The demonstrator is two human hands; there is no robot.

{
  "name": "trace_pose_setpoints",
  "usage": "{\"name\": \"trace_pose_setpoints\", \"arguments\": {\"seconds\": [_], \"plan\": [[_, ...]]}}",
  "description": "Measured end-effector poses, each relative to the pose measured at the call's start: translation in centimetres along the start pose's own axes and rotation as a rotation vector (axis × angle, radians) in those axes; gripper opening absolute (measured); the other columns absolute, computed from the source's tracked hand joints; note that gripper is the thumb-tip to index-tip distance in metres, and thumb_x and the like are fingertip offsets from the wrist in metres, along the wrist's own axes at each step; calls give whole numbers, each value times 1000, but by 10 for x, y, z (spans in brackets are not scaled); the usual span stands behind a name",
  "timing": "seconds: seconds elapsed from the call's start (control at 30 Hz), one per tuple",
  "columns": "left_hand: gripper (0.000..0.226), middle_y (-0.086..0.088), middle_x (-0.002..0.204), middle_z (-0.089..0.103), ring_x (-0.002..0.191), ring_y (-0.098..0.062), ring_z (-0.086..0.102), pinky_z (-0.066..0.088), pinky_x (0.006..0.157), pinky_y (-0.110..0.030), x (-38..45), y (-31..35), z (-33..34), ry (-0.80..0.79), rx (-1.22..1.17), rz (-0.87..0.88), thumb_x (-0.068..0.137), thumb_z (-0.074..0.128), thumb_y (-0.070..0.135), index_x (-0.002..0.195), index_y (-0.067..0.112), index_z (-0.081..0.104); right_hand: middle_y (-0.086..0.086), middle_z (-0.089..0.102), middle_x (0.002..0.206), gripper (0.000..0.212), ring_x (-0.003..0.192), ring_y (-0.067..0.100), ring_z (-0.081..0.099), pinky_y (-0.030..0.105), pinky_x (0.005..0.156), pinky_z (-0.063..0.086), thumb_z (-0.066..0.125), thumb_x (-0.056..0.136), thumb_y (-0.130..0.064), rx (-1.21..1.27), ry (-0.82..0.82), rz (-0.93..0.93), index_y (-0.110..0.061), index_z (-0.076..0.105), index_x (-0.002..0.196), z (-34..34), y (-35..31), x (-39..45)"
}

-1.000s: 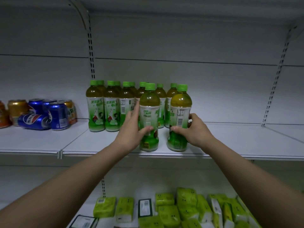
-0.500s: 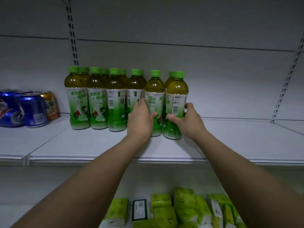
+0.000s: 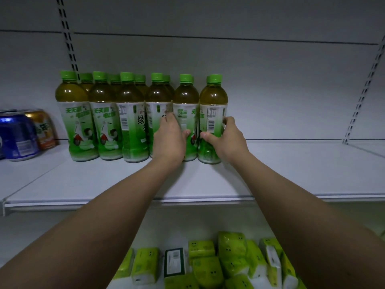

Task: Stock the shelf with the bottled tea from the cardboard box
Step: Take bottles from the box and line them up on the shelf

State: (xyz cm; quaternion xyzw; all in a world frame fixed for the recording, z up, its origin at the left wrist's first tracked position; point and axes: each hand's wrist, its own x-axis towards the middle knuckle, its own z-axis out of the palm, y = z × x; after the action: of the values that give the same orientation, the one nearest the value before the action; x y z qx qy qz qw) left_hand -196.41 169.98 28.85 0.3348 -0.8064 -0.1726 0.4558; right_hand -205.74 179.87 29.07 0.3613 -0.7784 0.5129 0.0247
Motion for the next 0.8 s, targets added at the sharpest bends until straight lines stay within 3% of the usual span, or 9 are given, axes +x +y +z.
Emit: {"name": "trace_pose_setpoints", "arguments": {"seconds": [0.13,0.2,0.27,0.3,0.37,0.4,0.5,0.6,0.8], "plan": [[26,-8,113,61,102,-28,63,52,87,-42,-7,-5,-8,-100,29,18,91,60,17,115,13,53,7,56,131,61,116,28,58,42,93,50,72,83,-30,-55,-67,41,-14,37,130,-5,-2,-5],[24,-4,112,62,100,-24,62,54,83,-39,-14,-12,-19,-83,73,109,92,57,19,116,15,56,12,45,138,71,123,32,51,46,98,48,71,83,-32,-89,-28,39,-13,29,138,-8,-2,-13],[37,-2,123,56,111,-20,54,53,84,-35,-22,-20,-30,26,203,264,92,56,25,127,19,50,11,34,143,79,129,31,42,46,99,46,70,82,-36,-176,114,-62,-19,23,144,-8,-5,-22],[47,-2,134,49,122,-21,47,49,93,-36,-25,-24,-35,84,257,320,91,57,28,135,21,44,9,30,145,81,131,29,38,45,98,45,70,82,-38,-227,185,-143,-22,21,145,-8,-9,-26],[70,-6,153,27,143,-25,23,30,114,-46,-25,-30,-41,115,335,320,87,60,38,147,27,25,7,21,151,85,138,29,28,50,100,46,70,80,-42,-346,278,-312,-28,18,145,-4,-20,-30],[80,-6,158,13,148,-27,9,20,117,-53,-23,-33,-42,95,359,284,86,60,45,150,30,14,6,15,155,87,142,31,20,56,102,43,70,79,-45,-416,293,-369,-31,15,146,1,-25,-30],[99,-3,160,-19,147,-29,-18,7,116,-63,-13,-46,-37,38,375,167,80,55,66,150,39,-10,2,-9,161,98,149,34,-6,68,107,25,66,79,-55,-574,237,-405,-37,1,150,20,-32,-26],[111,-3,157,-31,144,-31,-29,5,111,-71,-7,-57,-26,0,386,185,72,55,74,148,39,-19,3,-24,160,108,146,36,-23,67,109,18,69,77,-55,-627,189,-399,-38,-8,151,41,-26,-17],[131,-1,154,-36,139,-35,-36,-6,106,-75,8,-67,-13,-115,410,198,58,64,78,144,40,-27,5,-19,161,110,146,35,-21,63,112,15,76,76,-38,-590,208,-411,-33,-2,154,58,-11,5]]}}
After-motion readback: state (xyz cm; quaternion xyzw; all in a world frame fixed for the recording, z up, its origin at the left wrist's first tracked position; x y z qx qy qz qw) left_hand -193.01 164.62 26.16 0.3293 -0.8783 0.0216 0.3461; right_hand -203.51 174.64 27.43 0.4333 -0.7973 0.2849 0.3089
